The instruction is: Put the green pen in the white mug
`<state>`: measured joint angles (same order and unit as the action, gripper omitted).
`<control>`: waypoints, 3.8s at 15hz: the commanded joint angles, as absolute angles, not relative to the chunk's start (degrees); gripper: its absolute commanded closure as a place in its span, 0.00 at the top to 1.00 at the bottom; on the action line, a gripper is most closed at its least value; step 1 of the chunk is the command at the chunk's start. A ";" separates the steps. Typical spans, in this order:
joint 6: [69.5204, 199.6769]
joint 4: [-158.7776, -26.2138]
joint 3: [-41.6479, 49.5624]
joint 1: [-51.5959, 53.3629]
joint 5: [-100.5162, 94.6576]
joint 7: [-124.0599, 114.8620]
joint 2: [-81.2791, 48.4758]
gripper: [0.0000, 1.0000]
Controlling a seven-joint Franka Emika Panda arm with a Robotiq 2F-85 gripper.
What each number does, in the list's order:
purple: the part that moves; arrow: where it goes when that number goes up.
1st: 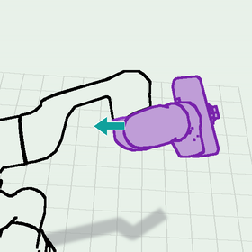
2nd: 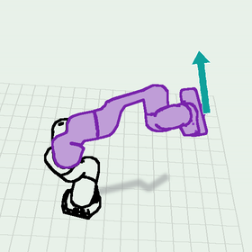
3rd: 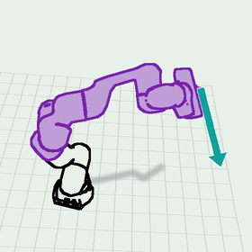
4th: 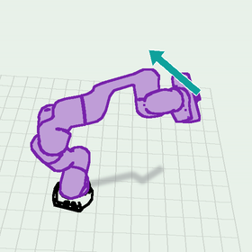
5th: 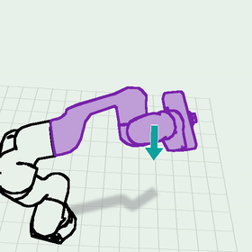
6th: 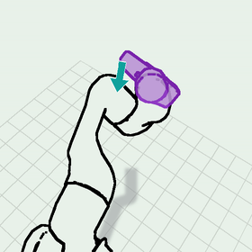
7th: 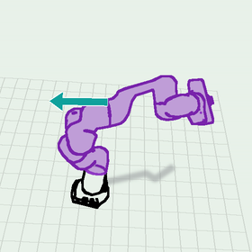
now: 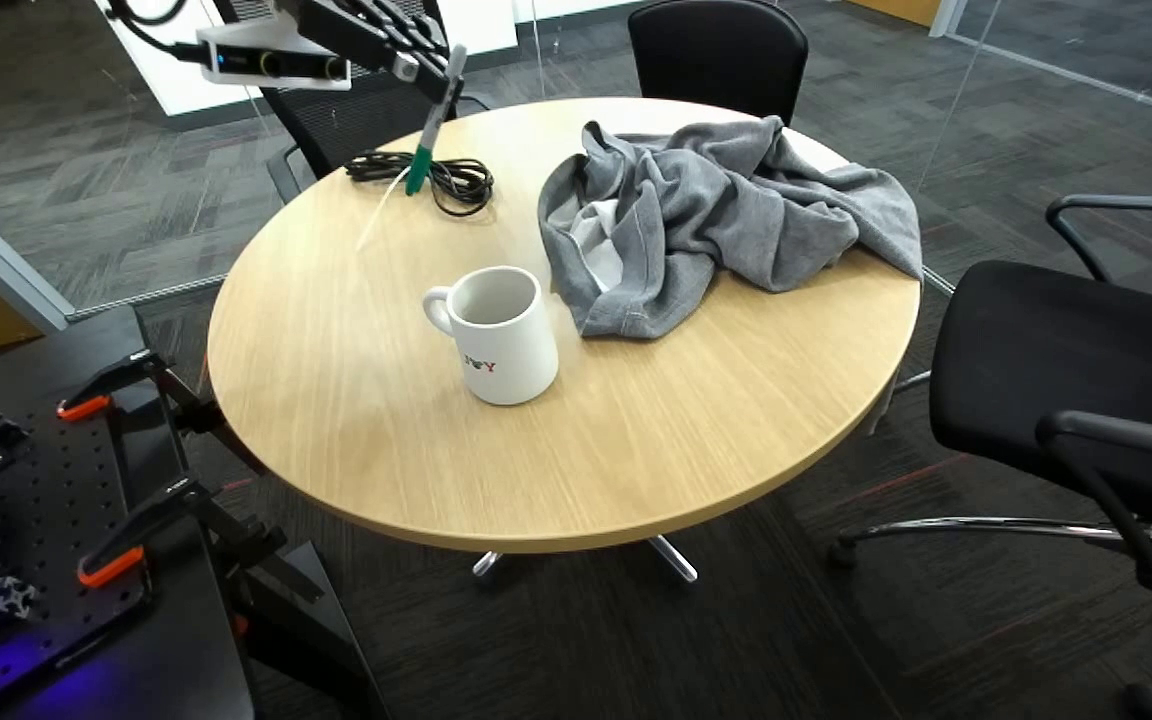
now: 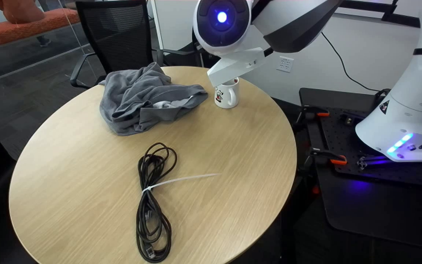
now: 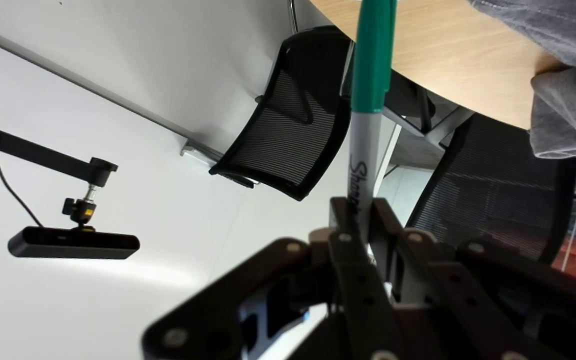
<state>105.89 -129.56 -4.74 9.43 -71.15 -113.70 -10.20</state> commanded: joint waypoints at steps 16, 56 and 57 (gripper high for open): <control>96.08 -129.69 -4.83 7.13 -66.69 -128.08 -15.16 0.03; 113.29 -130.21 -2.52 0.93 -81.67 -137.30 -19.61 1.00; 113.27 -130.22 -2.53 0.95 -81.67 -137.33 -19.64 1.00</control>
<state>111.80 -129.73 -2.78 1.25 -80.77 -135.51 -20.01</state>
